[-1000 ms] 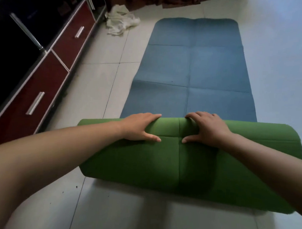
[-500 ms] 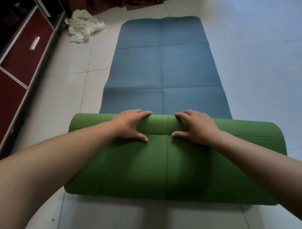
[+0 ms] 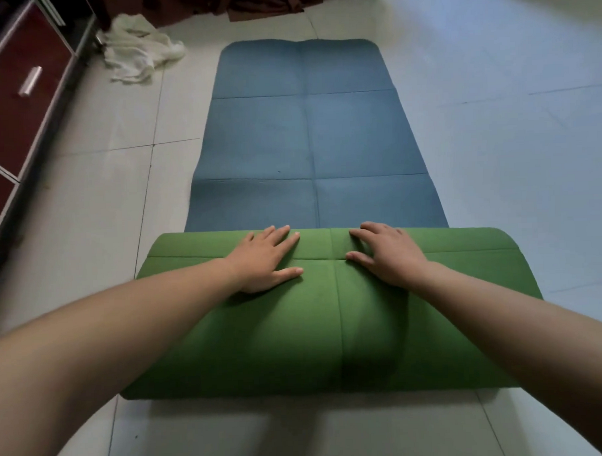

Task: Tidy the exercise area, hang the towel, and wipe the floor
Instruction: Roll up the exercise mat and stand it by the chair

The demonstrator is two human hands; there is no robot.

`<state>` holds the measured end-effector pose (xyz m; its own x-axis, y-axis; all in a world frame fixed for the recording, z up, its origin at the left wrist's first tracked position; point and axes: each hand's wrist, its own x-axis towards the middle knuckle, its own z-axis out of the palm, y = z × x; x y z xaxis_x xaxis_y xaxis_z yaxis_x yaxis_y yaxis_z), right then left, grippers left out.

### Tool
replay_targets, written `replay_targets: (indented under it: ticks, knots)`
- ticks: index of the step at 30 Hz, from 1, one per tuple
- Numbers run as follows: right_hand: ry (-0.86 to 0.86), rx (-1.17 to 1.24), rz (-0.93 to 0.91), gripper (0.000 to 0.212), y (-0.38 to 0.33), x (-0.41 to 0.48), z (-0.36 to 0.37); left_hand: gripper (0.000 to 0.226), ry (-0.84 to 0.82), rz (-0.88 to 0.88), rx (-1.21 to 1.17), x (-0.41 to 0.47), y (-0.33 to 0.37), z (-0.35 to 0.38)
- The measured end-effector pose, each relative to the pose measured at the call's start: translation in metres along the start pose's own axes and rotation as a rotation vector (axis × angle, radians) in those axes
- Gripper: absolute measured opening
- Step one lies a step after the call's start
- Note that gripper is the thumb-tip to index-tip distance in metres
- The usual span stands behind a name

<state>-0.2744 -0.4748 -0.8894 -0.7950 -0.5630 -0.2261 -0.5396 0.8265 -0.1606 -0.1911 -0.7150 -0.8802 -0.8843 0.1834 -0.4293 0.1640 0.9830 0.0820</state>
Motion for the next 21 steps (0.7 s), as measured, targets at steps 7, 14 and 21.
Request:
replay_targets:
  ticks: [7,14,21]
  knots:
    - [-0.039,0.069,0.013,0.062,0.001,0.004,0.015,0.071,-0.065,0.016,-0.006,-0.010,0.002,0.020]
    - [0.000,0.080,-0.030,0.060,-0.002,-0.012,0.007,0.071,-0.020,0.017,0.016,-0.025,0.006,0.017]
    - [-0.097,-0.020,-0.148,0.098,-0.008,-0.069,0.013,0.066,-0.058,0.052,0.032,-0.026,0.027,0.020]
